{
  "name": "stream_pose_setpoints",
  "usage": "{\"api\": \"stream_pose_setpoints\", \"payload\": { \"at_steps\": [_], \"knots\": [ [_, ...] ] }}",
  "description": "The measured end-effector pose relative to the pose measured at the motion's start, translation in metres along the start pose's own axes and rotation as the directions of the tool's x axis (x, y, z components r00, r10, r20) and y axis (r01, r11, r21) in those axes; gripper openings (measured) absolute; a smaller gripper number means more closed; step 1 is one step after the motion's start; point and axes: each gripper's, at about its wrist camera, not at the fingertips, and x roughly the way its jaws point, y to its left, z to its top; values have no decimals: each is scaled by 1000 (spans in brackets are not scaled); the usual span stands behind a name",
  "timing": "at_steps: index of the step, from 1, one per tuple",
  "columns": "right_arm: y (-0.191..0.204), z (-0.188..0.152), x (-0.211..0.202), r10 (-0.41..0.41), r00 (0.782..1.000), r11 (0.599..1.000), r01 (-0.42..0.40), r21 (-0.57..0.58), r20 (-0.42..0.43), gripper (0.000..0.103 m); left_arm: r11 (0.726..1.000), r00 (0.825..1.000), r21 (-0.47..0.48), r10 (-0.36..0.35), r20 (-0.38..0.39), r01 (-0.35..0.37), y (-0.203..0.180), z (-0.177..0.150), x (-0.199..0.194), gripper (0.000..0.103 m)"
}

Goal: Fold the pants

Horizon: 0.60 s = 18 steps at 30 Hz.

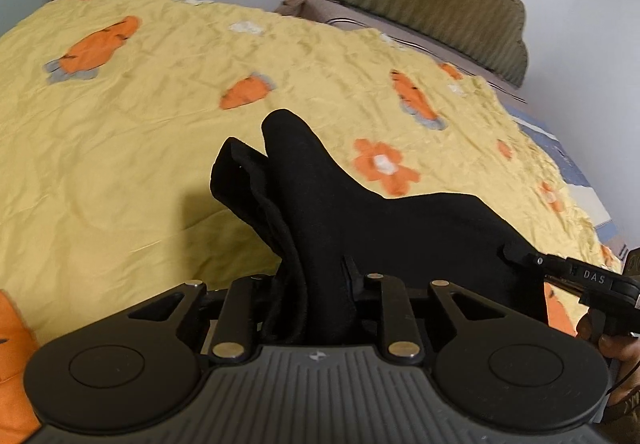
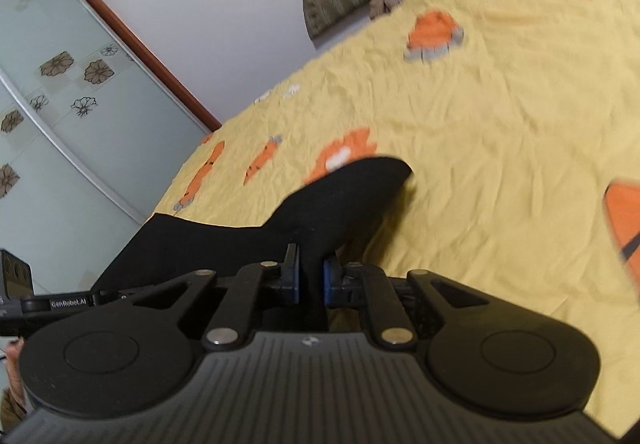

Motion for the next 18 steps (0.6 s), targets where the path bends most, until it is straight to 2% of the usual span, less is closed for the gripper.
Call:
{"api": "stream_pose_setpoints", "payload": {
  "at_steps": [8,11,13,14,16,18],
  "knots": [
    [-9,30,-50,-84,990,995,89,-48,110,11,992,997,101,-75,25,72,-57,18,20,22],
    [-18,38,-70,-116,981,991,124,-45,153,11,989,996,115,-91,-3,91,-70,19,32,22],
    [-26,41,-78,-135,977,990,141,-27,164,11,990,996,116,-79,-49,85,-72,16,44,22],
    [-33,41,-78,-146,977,989,149,-6,152,12,991,995,110,-62,-81,70,-71,14,54,22],
    [-53,36,-70,-201,976,979,197,52,83,21,994,991,110,-5,-134,20,-64,6,72,23],
    [-74,24,-61,-288,957,956,286,63,20,23,995,988,97,15,-152,0,-52,-2,82,26]
  ]
}}
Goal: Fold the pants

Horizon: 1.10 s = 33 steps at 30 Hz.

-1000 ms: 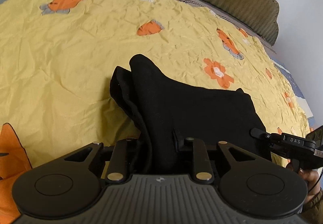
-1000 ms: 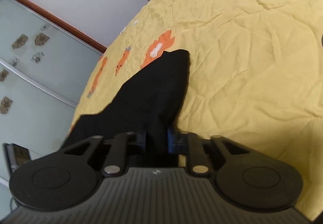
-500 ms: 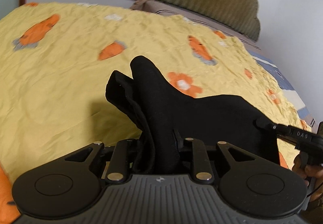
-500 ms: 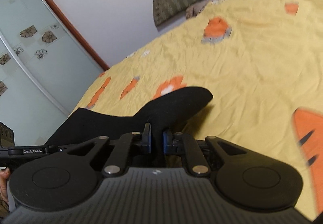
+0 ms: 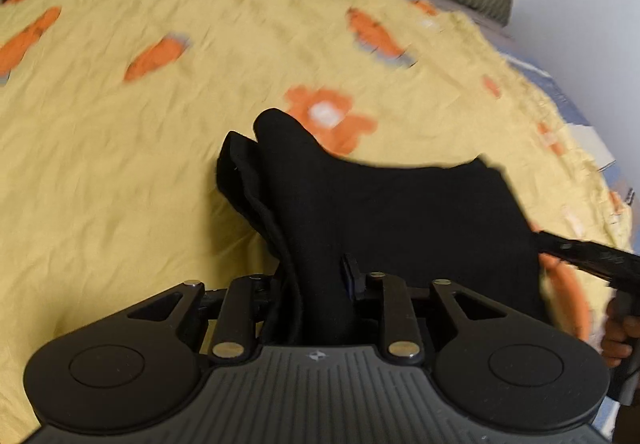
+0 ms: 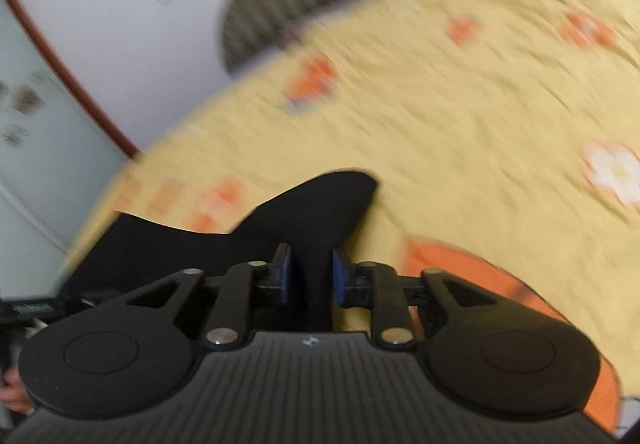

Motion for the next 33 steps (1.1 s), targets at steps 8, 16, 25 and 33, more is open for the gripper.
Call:
{"api": "stream_pose_setpoints", "payload": {
  "at_steps": [8,16,25,33],
  "knots": [
    [-7,4,-10,37,992,999,-41,31,119,24,1000,1000,10,8,15,-8,1,-6,-4,30],
    [7,19,82,-11,1000,999,12,-34,5,18,995,994,32,93,59,-95,12,-8,-23,44],
    [59,-25,10,-115,988,902,149,-406,107,32,996,981,32,77,179,-84,16,14,-54,43],
    [87,-113,-11,-260,958,665,266,-698,118,33,971,985,201,105,139,-132,-26,-13,-12,51]
  ]
}}
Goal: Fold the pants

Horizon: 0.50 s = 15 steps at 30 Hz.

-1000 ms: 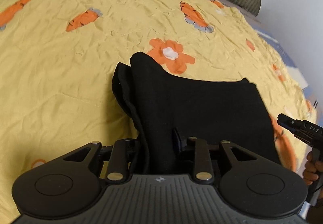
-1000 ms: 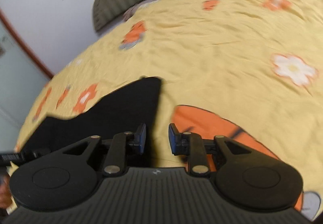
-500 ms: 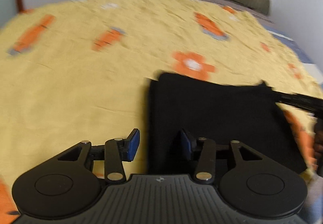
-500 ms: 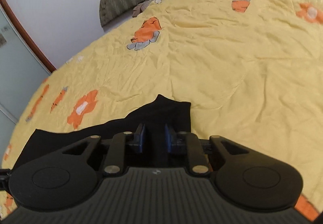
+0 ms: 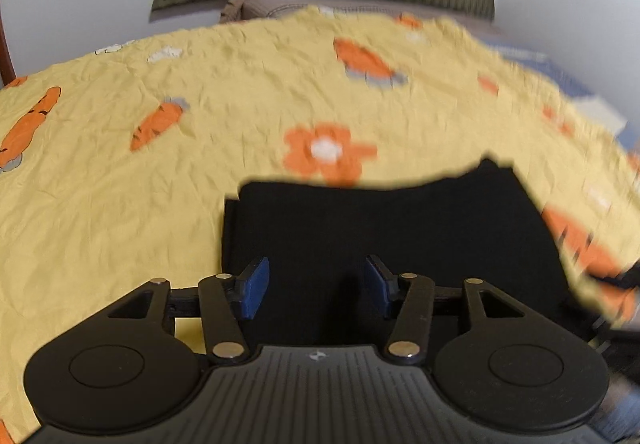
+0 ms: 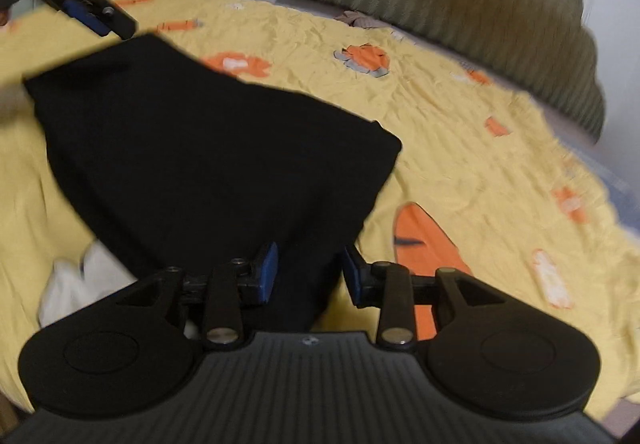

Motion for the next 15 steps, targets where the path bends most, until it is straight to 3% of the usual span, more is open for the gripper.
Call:
{"api": "stream_pose_setpoints", "payload": {
  "at_steps": [3,5,8,9,12,15],
  "knots": [
    [0,3,-19,-64,998,998,64,22,9,35,997,998,56,46,47,-49,-10,-14,-8,52],
    [1,9,-31,-87,994,995,84,49,72,41,995,998,84,47,37,-50,-14,-22,-7,59],
    [9,19,-31,-12,993,995,1,96,120,54,987,996,135,78,46,-84,-20,-36,-5,64],
    [15,20,-26,11,994,996,-20,85,110,59,985,995,147,81,54,-88,-20,-39,-8,64],
    [35,10,-11,-1,999,1000,1,5,45,59,985,996,149,77,54,-85,-19,-39,-16,64],
    [28,8,-16,15,999,997,-18,72,43,59,990,994,113,75,78,-83,-13,-25,-20,64]
  ]
}}
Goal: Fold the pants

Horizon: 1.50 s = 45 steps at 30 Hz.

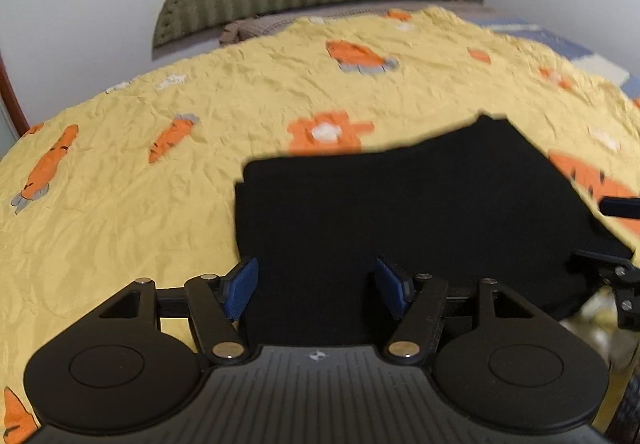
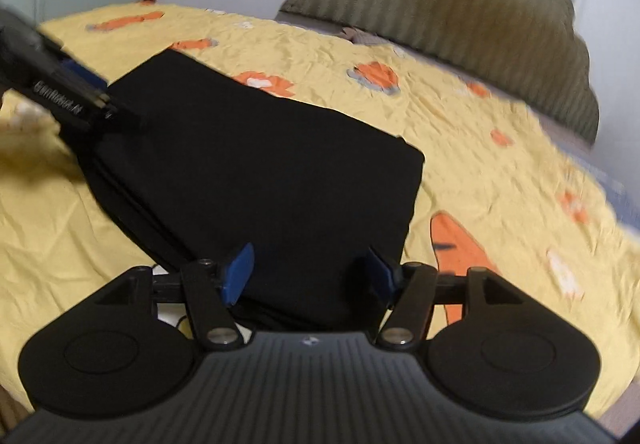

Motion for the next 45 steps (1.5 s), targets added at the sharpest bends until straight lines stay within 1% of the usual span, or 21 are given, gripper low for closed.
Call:
{"api": "stream_pose_setpoints", "payload": {
  "at_steps": [1,3,4,6,7,9,10,11,12,16,18,21,24,25,29,31,42,45],
  "knots": [
    [-4,2,-3,-4,1000,1000,4,20,11,59,1000,1000,-16,6,8,-6,2,7,1,64],
    [-4,9,-10,-49,997,998,47,32,61,60,999,1000,-52,-1,11,2,6,20,10,67],
    [0,10,-12,-60,994,998,56,42,88,64,998,1000,-68,-9,6,10,8,24,17,67],
    [2,15,-7,-44,992,996,35,78,118,70,995,999,-102,15,-37,-18,10,26,29,67],
    [5,17,-4,-22,993,996,13,84,116,72,993,999,-116,27,-47,-32,10,25,32,67],
    [15,16,7,6,997,999,-10,48,80,74,991,998,-127,37,-47,-43,10,21,33,67],
    [23,11,12,-3,999,1000,2,14,51,74,990,998,-127,49,-45,-54,9,19,32,67],
    [29,6,15,-19,999,1000,19,-9,49,75,990,997,-128,58,-43,-63,8,17,31,67],
    [31,3,15,-26,998,1000,26,-4,65,75,989,997,-130,62,-43,-67,8,16,30,67],
    [18,2,14,7,999,995,-12,97,54,77,986,997,-151,67,-48,-73,10,17,28,67],
    [17,3,11,-3,998,995,-3,101,61,77,986,996,-148,78,-39,-82,8,18,24,67],
    [21,4,3,-26,997,995,19,93,78,79,988,995,-117,101,-22,-103,2,20,19,67],
    [23,7,-3,-29,994,995,18,100,103,86,989,993,-93,117,-14,-118,-4,20,14,70],
    [23,8,-5,-29,993,995,19,98,110,87,989,993,-91,117,-10,-118,-5,19,12,70],
    [26,14,-12,-29,991,996,17,90,133,88,990,994,-92,108,-14,-109,-8,17,8,71],
    [29,16,-15,-23,990,996,12,83,140,89,989,994,-94,110,-18,-111,-9,16,6,74],
    [46,16,-29,0,989,998,-9,60,151,91,984,990,-115,137,-17,-138,-6,5,-6,74],
    [51,17,-32,3,988,998,-12,57,155,94,982,989,-116,146,-8,-146,-5,2,-11,74]
  ]
}}
